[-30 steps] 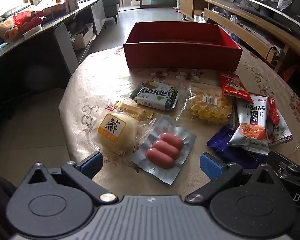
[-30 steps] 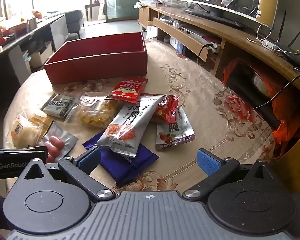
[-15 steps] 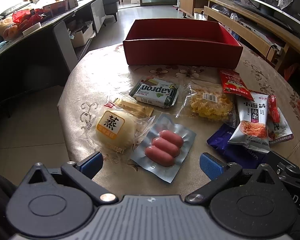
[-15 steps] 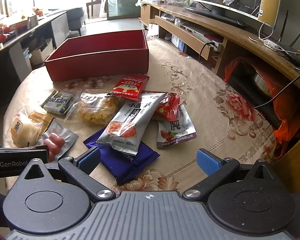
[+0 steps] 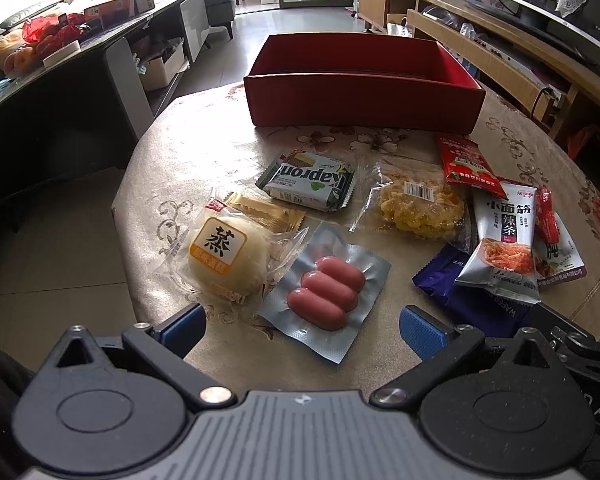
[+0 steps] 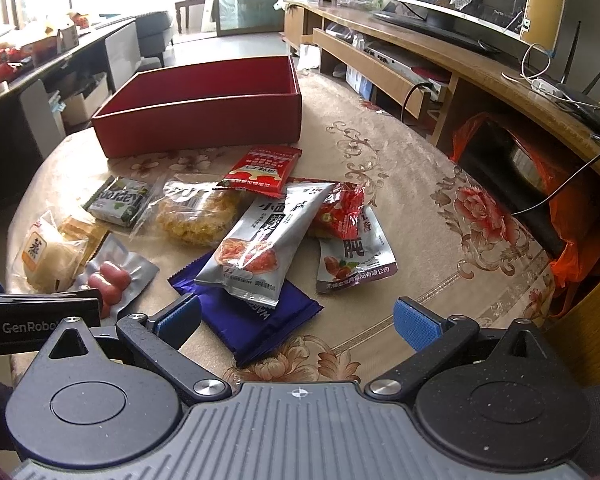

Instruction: Organize snacks

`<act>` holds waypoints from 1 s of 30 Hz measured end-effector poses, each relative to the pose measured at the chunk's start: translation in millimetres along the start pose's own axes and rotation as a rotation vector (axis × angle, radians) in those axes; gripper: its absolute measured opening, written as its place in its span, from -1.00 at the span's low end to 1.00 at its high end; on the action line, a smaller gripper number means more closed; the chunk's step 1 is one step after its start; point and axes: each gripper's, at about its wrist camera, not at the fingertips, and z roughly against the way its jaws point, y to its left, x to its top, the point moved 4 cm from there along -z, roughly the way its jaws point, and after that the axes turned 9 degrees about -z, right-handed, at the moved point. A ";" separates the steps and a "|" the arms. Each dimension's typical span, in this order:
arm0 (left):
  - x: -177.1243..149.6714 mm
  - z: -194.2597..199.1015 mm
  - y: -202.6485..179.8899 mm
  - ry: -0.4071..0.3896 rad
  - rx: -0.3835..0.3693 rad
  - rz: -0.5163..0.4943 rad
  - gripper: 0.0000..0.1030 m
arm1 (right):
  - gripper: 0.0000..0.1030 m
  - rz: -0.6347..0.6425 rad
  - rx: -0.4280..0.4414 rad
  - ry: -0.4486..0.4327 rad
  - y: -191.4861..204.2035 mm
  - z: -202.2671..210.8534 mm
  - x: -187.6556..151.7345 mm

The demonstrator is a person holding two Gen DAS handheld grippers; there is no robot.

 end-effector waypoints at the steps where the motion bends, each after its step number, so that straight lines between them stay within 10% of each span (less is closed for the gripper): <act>1: 0.0 0.1 0.0 0.000 0.001 0.000 0.98 | 1.00 0.000 0.000 0.000 0.1 -0.1 0.1; 30: -2.3 -4.3 0.0 0.015 0.004 -0.001 0.97 | 1.00 0.005 0.000 0.020 0.9 -3.2 -1.6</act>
